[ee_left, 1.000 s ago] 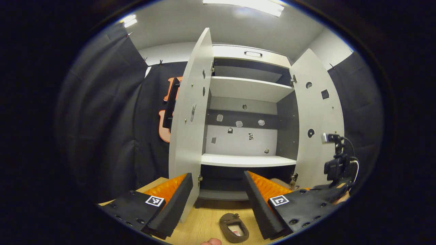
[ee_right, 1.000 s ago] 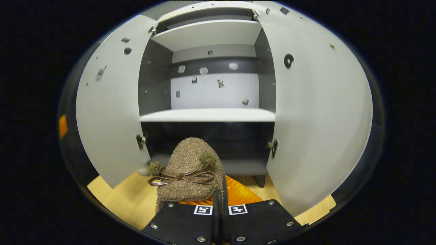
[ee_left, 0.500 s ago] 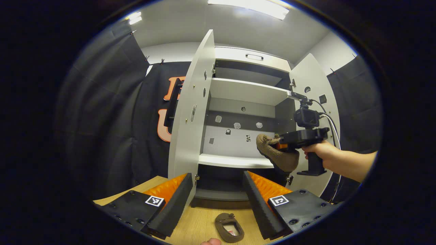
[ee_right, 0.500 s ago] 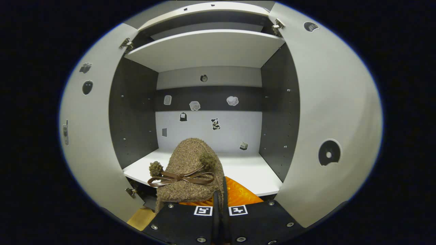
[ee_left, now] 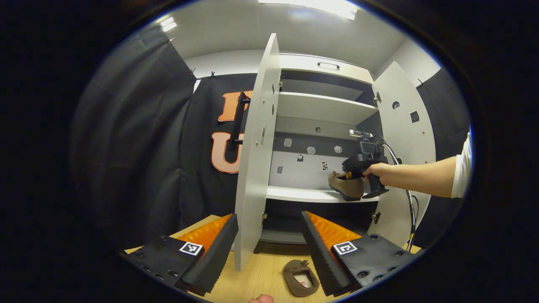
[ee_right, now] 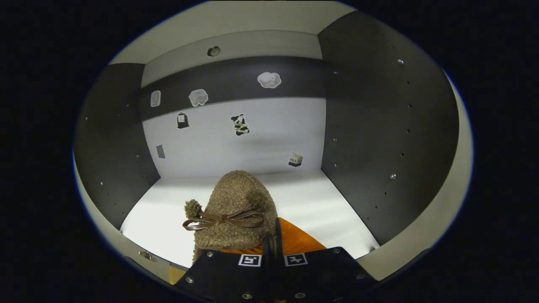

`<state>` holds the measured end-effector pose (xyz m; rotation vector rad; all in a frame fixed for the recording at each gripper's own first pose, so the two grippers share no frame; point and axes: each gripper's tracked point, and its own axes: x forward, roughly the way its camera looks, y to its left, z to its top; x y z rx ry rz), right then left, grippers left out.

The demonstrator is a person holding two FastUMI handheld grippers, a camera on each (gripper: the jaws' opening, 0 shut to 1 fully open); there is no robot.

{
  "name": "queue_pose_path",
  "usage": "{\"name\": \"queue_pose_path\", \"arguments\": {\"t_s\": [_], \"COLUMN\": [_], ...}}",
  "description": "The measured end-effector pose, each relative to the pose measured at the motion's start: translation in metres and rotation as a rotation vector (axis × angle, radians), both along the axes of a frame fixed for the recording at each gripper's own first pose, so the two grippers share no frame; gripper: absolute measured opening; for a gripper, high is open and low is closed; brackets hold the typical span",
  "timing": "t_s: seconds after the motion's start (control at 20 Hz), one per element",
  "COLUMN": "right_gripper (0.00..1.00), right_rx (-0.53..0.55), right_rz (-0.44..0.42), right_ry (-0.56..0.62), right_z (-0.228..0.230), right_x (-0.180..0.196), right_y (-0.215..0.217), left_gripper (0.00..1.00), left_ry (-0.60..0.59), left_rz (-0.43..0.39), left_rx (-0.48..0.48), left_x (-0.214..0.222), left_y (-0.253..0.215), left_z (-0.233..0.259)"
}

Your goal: Grab one shoe with the right hand and put it into the shoe cabinet, grab the other shoe with the left hand and put it into the shoe cabinet; then close the right door with the right hand and the left door with the left hand.

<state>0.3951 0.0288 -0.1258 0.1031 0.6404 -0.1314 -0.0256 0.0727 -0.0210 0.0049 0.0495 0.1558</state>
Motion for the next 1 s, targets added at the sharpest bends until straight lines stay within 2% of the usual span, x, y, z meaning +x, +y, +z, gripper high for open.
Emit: {"name": "queue_pose_path", "arguments": {"t_s": [0.2, 0.25, 0.4, 0.45, 0.5, 0.55, 0.6, 0.7, 0.85, 1.0], "right_gripper": [0.09, 0.11, 0.24, 0.25, 0.46, 0.53, 0.65, 0.78, 0.86, 0.88], "right_rx": [0.021, 0.038, 0.02, 0.005, -0.006, -0.01, -0.003, 0.025, 0.001, 0.007], "right_rz": [-0.021, -0.02, 0.01, 0.035, 0.055, 0.068, 0.078, 0.083, 0.138, 0.181], "right_ry": [0.048, 0.062, 0.062, 0.059, 0.059, 0.053, 0.036, 0.018, -0.053, -0.156], "right_z": [-0.015, -0.017, -0.013, -0.01, -0.006, 0.0, 0.008, 0.021, 0.046, 0.077], "right_x": [0.008, 0.006, 0.0, -0.007, -0.012, -0.017, -0.019, -0.026, -0.046, -0.074], "right_y": [-0.009, -0.009, -0.011, -0.011, -0.011, -0.012, -0.011, -0.01, -0.003, 0.012], "left_gripper": [0.96, 0.94, 0.96, 0.96, 0.96, 0.96, 0.96, 0.96, 0.96, 0.96], "left_ry": [0.025, 0.035, 0.045, 0.045, 0.045, 0.045, 0.046, 0.05, 0.041, 0.052], "left_rz": [0.022, 0.024, 0.031, 0.031, 0.027, 0.022, 0.016, -0.001, -0.031, -0.055], "left_rx": [0.001, 0.003, 0.008, 0.007, 0.006, 0.006, 0.007, 0.012, 0.011, 0.004], "left_x": [0.0, 0.0, 0.0, 0.001, 0.001, 0.001, 0.002, 0.005, 0.009, 0.01], "left_y": [0.011, 0.013, 0.017, 0.016, 0.015, 0.013, 0.01, 0.004, -0.007, -0.016], "left_z": [-0.01, -0.013, -0.017, -0.017, -0.018, -0.018, -0.019, -0.019, -0.017, -0.021]}}
